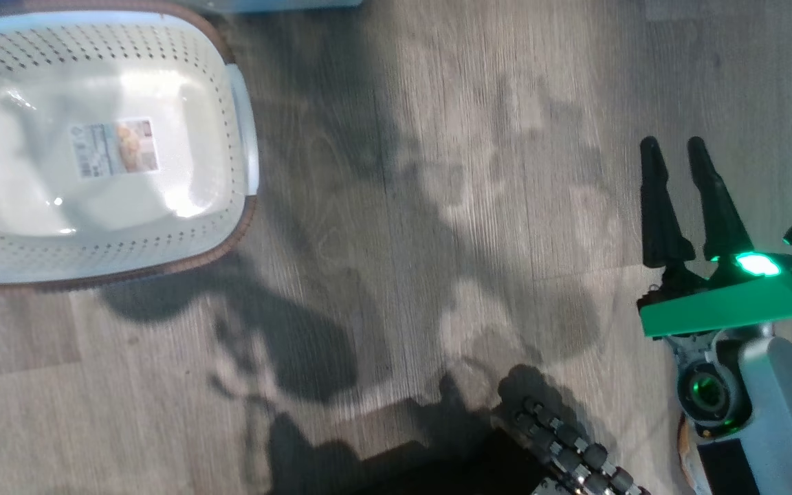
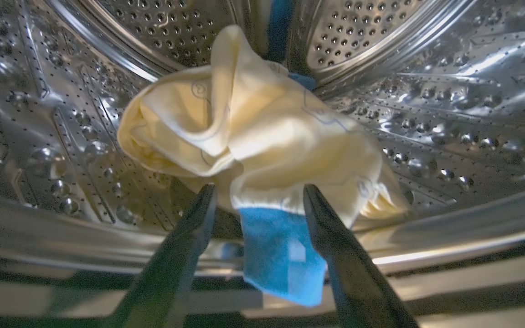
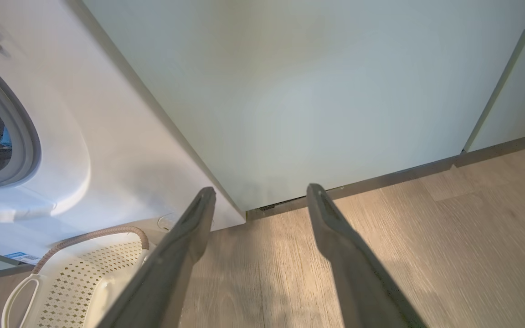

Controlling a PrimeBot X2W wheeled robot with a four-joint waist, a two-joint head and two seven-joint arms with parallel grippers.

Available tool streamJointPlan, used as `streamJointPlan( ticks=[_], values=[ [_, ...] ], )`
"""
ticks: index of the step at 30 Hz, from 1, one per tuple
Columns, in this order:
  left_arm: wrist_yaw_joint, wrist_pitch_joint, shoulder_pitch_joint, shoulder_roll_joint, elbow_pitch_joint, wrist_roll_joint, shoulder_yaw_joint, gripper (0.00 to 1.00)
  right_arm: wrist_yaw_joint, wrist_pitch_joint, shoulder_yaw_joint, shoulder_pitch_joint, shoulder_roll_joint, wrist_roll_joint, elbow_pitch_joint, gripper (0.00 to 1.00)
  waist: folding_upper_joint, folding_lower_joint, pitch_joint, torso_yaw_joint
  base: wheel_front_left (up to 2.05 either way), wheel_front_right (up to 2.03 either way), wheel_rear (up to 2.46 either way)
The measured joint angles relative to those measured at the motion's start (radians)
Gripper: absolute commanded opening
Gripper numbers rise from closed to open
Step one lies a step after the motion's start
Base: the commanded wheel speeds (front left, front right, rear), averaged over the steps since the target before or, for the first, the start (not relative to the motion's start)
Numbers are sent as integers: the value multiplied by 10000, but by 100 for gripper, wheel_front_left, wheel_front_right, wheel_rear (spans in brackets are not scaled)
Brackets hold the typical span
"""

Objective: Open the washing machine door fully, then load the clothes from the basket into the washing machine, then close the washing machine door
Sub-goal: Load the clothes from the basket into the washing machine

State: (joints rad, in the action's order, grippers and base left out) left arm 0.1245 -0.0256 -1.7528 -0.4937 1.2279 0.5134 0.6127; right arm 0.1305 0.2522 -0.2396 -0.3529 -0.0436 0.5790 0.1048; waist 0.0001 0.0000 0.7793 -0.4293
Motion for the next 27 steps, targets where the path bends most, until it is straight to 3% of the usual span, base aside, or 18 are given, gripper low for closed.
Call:
streamJointPlan(
  ticks=[11, 27],
  values=[
    [48, -58, 2015, 268, -502, 1143, 362, 100, 0, 0, 334, 529, 0, -228, 121, 100, 0, 0, -1173, 309, 0, 0, 0],
    [50, 2420, 6480, 58, -2435, 2589, 439, 100, 0, 0, 1060, 1756, -4, -792, 299, 100, 0, -1, -3407, 747, 0, 0, 0]
  ],
)
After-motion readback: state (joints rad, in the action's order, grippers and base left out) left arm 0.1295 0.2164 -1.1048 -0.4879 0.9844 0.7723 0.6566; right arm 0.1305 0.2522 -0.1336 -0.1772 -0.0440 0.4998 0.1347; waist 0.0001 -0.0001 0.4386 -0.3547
